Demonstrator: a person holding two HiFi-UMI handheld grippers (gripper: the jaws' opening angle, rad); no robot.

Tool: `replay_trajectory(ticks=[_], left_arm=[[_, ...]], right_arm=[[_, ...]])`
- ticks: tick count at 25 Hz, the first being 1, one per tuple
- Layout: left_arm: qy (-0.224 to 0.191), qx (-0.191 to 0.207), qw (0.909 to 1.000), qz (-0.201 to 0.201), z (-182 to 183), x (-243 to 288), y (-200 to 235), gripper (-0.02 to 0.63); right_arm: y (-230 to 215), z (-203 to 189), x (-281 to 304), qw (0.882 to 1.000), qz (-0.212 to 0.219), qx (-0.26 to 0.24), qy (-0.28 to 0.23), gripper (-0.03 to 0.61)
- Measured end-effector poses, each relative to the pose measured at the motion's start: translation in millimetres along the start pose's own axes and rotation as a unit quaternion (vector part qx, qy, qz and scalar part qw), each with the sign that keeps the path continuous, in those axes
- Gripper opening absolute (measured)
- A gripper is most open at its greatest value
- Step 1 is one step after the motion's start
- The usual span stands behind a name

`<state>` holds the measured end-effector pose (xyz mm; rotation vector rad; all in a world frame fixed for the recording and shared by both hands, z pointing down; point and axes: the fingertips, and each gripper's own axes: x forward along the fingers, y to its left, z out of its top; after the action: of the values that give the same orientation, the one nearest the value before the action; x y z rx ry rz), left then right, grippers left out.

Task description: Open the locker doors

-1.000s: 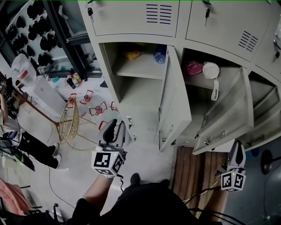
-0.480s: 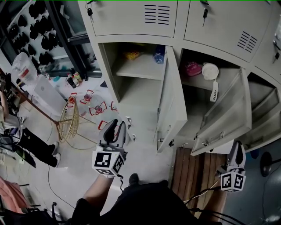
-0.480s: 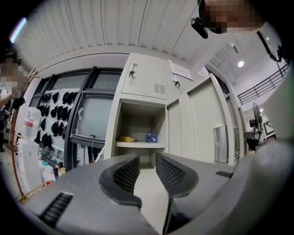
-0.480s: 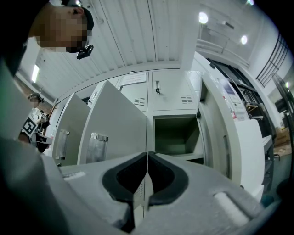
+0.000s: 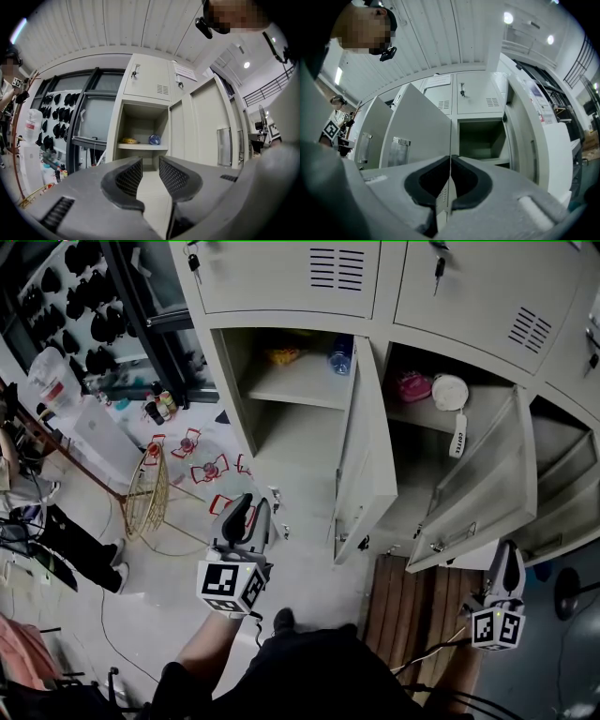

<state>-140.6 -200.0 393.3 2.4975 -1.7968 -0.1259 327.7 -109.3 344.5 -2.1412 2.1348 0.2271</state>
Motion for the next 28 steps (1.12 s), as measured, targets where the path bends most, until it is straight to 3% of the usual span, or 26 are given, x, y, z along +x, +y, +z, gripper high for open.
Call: replay_trajectory(ticks=[28], left_arm=[[0.006, -0.005, 1.0, 0.002, -8.0, -1.6, -21.8, 0.107]], right_arm=[[-9.2, 3.8, 1.7, 1.0, 0.022, 0.001, -0.003, 0.002]])
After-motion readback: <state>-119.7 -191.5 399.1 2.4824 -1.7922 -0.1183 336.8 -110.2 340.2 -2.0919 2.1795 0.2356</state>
